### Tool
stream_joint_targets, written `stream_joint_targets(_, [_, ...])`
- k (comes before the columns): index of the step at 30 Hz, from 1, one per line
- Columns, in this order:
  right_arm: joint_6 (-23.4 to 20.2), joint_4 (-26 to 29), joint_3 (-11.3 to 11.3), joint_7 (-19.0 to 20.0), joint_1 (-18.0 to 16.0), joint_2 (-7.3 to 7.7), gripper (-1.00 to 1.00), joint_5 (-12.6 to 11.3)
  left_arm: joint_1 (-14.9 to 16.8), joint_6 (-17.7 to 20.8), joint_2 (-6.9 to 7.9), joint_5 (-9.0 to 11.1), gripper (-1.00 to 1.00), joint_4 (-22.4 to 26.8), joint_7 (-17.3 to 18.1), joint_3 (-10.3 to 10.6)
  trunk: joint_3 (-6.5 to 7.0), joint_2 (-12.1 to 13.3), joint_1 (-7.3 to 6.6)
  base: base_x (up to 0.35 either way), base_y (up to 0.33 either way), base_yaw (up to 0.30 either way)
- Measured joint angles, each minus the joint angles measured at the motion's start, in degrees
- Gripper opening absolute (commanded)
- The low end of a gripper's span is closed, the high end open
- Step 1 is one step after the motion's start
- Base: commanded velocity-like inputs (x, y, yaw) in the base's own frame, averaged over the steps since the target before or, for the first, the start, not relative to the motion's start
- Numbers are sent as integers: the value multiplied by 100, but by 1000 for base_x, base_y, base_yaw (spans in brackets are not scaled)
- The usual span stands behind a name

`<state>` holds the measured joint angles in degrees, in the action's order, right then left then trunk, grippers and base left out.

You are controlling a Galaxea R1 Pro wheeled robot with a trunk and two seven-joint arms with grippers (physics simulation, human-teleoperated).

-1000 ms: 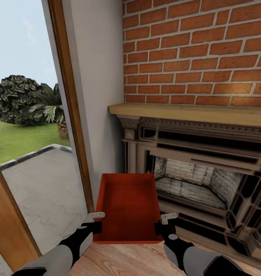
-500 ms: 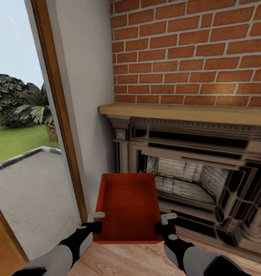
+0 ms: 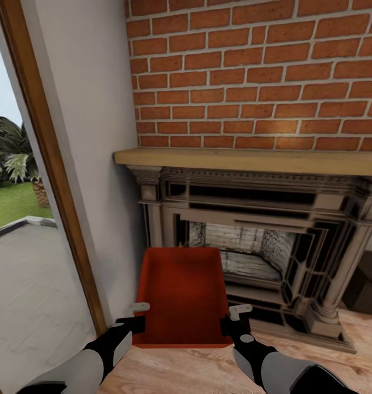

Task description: Move the two storage containers from the living room to the garage. In the garage, place one container on the floor and stack the other container on top of it (either order is fine).

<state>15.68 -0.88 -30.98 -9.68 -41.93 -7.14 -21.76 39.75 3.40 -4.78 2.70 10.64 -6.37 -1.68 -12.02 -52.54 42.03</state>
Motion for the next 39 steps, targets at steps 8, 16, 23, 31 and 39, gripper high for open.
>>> stream_joint_targets(8, [-2, -3, 4, 2, 0, 0, -100, 5, 0, -1, 0, -16, -100, -5, 7, -17, 0, 0, 0, 0, 0, -270])
stream_joint_targets(16, [0, -4, 2, 3, 0, -1, -100, 2, 0, 2, 2, 3, -100, -2, 2, 3, 0, 0, 0, 0, 0, -270])
stream_joint_targets(23, [-2, -5, 7, 3, 0, 0, -100, 8, 0, 2, 1, -3, -100, -5, 3, -3, 0, 0, 0, 0, 0, -270])
stream_joint_targets(31, [-3, -6, 10, 4, 0, 0, -100, 10, 0, 2, 0, -6, -100, -6, 3, -5, 0, 0, 0, 0, 0, -270])
stream_joint_targets(39, [-3, -6, 8, 4, 1, 0, -100, 8, 0, 2, -1, -18, -100, -7, 4, -14, 0, 0, 0, 0, 0, -272])
